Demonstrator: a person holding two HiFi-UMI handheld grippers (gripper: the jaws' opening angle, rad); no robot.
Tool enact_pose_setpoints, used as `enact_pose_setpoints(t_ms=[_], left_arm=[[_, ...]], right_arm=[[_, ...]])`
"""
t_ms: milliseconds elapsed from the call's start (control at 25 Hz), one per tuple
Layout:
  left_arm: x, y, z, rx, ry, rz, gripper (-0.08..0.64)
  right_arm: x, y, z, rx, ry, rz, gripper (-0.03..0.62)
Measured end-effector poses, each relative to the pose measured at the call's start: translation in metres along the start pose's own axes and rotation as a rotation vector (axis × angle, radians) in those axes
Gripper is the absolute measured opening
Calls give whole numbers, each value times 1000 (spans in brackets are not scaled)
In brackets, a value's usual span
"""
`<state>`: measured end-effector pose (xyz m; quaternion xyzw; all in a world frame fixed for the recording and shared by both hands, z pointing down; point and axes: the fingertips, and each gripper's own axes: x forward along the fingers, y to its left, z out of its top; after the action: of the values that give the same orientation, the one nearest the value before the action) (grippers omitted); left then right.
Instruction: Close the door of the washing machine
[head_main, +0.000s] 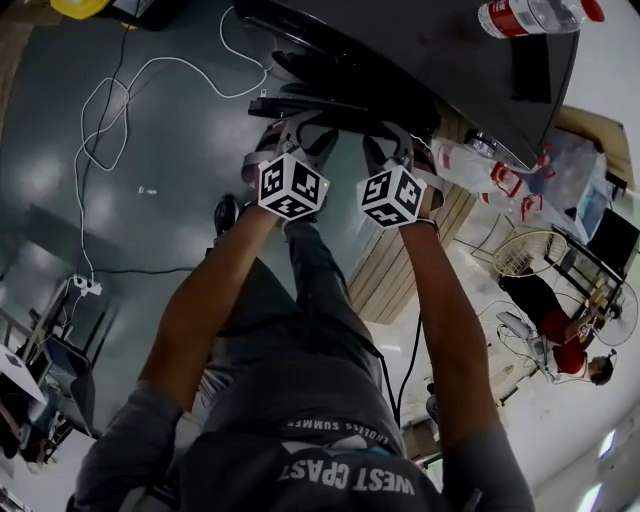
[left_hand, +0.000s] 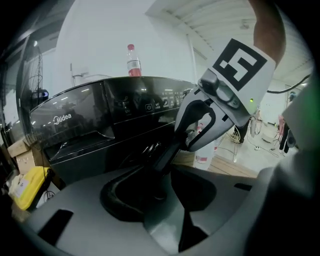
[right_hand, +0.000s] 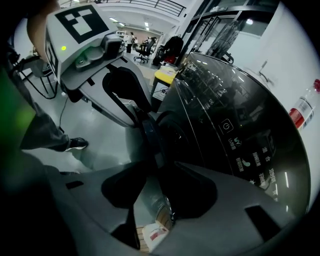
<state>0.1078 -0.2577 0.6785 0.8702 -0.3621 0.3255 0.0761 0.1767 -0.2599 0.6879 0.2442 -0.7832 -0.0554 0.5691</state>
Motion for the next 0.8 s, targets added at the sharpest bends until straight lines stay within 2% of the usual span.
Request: enact_pose_setpoints(t_ms=[360,800], left_arm=[[20,30,14,25,-7,44,170],[37,51,26,-21,-14,77,172]], right_arm=[[12,-26,7,77,-5,-102,189],[23,-47,10,145,18,-175,196]])
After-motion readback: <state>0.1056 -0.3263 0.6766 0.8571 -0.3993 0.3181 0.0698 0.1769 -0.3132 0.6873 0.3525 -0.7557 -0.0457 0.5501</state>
